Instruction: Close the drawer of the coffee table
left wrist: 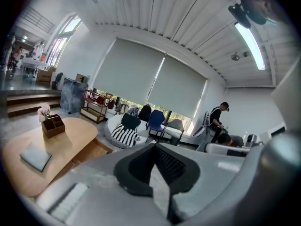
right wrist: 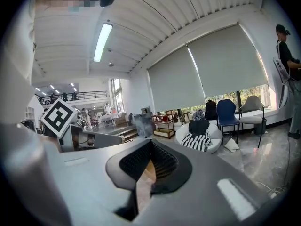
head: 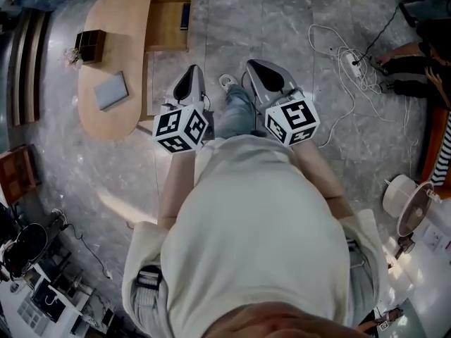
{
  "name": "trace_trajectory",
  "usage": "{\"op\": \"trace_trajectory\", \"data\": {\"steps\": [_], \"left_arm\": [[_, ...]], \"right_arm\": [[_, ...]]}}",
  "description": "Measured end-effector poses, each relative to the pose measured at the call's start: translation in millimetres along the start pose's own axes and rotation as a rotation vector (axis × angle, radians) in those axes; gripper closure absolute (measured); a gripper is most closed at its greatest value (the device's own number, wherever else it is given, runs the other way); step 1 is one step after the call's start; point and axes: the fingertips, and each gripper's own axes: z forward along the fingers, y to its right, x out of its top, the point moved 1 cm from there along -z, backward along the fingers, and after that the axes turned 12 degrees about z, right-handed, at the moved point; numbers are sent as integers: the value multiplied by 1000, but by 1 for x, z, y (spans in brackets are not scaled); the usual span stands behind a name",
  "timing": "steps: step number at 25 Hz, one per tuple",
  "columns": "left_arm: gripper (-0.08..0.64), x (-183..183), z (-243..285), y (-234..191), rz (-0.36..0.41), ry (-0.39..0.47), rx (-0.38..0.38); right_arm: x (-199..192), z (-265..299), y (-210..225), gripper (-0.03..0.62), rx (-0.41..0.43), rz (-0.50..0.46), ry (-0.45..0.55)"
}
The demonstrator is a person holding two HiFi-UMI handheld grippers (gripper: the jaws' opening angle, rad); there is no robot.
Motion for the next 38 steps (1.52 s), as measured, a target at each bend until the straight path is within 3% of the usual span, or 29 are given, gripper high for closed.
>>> {"op": "trace_trajectory", "data": {"steps": [11, 25, 38], "left_arm": [[560, 28, 69, -52, -26, -18, 45], [560, 69, 153, -138, -125, 5, 170], [560, 64, 165, -214, -216, 1, 315]], "right_arm": [[39, 80, 29, 591, 30, -26, -46], [87, 219, 52, 591, 157, -93, -148], [92, 321, 45, 589, 265, -128, -240]]}}
